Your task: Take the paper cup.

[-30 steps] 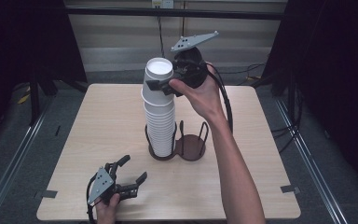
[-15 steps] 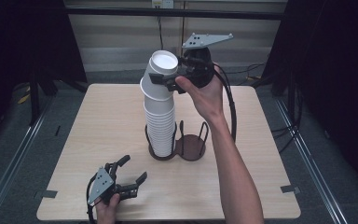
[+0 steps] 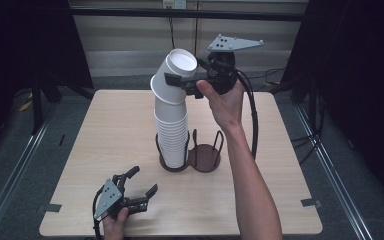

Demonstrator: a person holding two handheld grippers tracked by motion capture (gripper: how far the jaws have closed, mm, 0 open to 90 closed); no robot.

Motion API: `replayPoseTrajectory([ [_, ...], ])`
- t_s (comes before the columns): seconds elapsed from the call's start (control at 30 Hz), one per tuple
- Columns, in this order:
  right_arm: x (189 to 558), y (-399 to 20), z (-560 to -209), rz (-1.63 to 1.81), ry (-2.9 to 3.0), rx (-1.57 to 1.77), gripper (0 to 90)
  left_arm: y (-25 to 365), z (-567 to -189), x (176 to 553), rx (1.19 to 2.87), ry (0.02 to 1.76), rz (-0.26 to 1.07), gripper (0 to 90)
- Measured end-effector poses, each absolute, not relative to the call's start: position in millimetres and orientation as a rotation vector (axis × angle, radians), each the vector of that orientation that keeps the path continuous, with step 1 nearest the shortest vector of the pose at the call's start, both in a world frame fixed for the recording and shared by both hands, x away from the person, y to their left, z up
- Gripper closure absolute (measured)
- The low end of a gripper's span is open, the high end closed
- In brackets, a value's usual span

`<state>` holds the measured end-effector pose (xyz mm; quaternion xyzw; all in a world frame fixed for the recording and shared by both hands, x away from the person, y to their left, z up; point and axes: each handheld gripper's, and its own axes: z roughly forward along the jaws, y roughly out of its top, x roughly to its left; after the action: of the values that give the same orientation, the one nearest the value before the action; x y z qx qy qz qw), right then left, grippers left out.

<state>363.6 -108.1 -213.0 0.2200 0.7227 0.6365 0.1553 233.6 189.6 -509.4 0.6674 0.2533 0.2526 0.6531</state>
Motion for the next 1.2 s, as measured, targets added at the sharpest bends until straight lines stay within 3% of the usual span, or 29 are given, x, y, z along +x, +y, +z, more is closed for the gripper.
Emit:
replayPoseTrajectory([
  [1.2,338,-152,-206,1.916,1.928,0.645,22.0,189,-509,233,1.507,0.591,0.577,15.3],
])
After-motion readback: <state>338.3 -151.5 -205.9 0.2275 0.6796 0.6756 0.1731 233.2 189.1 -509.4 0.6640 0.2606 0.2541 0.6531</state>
